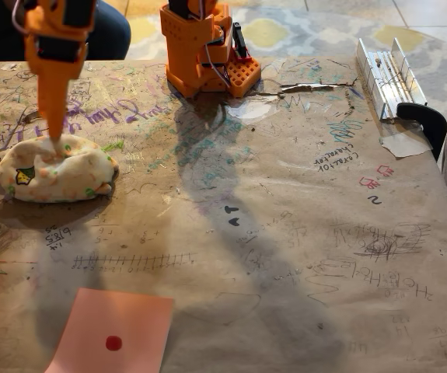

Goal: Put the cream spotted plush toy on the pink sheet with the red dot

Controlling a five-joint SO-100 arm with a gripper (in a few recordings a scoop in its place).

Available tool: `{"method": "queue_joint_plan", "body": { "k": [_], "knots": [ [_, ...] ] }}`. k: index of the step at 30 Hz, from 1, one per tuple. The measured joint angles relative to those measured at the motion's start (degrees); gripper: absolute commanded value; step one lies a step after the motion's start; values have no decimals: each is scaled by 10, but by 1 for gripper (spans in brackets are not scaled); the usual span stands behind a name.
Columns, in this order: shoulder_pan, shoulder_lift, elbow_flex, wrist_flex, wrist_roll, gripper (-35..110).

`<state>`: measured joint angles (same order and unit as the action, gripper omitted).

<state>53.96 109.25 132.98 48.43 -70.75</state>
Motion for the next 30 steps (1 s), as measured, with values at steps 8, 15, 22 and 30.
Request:
{"method": "queue_joint_plan", "body": {
  "k": [8,15,22,30],
  "knots": [
    [19,-147,-51,-28,-48,52],
    [-66,-180,-133,21,-28,49],
    [-96,-181,-148,39,-31,47],
    [-34,-181,-145,69,-91,47]
  ]
}}
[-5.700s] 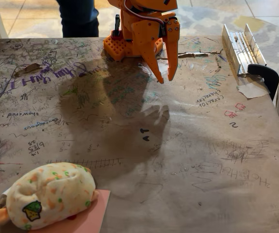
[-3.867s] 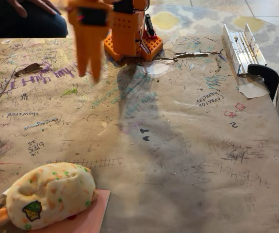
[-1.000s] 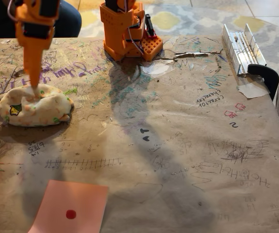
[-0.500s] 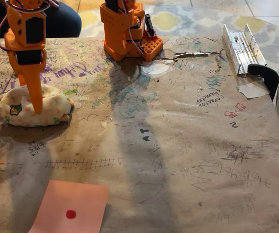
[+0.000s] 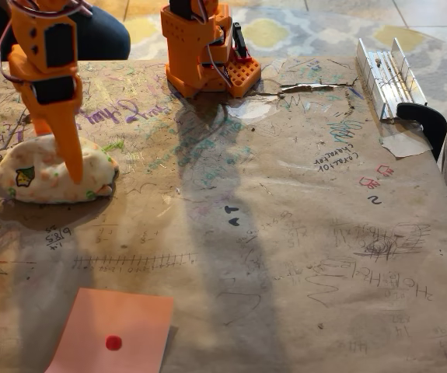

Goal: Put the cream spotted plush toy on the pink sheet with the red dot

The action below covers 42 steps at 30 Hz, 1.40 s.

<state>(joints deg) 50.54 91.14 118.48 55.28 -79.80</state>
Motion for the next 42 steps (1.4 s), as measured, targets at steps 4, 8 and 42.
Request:
{"method": "queue_joint_plan", "body": {
  "k": [4,8,42],
  "knots": [
    [40,-12,4,-8,-1,47],
    [47,-65,-23,-18,25,27],
    [-507,818,169,174,540,0]
  ]
}}
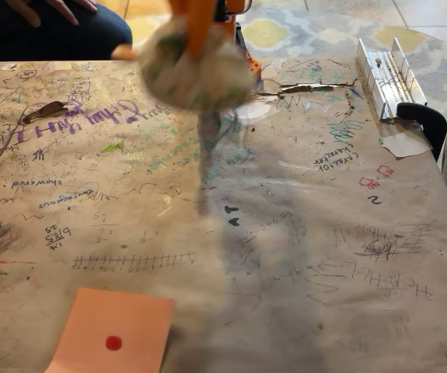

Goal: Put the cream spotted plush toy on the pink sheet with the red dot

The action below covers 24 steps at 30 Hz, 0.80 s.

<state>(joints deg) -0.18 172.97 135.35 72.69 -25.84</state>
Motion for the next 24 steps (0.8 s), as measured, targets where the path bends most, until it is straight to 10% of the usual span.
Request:
{"method": "queue_joint_plan", "body": {
  "k": [17,24],
  "knots": [
    [-40,184,-29,-95,87,0],
    [71,-288,-101,-359,64,13]
  ]
}}
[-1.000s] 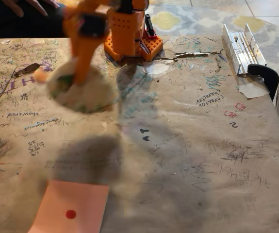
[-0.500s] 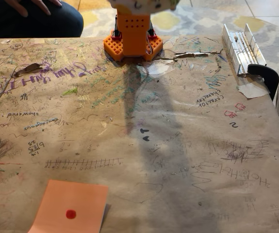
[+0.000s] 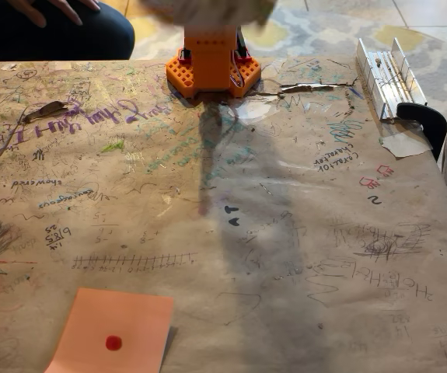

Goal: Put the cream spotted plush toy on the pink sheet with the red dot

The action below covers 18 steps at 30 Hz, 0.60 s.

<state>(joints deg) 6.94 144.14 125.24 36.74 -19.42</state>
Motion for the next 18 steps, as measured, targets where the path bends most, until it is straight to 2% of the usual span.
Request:
{"method": "queue_joint_plan", "body": {
  "k": [2,3,6,9,11,13,16,18],
  "knots": [
    [25,-165,-116,62,-21,33],
    [33,-250,-177,122,-33,38],
    [41,-512,-358,342,-74,40],
    [58,-792,-551,542,-89,37],
    [75,-976,-689,599,-101,33],
    [92,-1066,-833,623,-106,32],
    [101,-1096,-1010,631,-129,32],
    [114,-1079,-1071,628,-139,32]
  ]
}}
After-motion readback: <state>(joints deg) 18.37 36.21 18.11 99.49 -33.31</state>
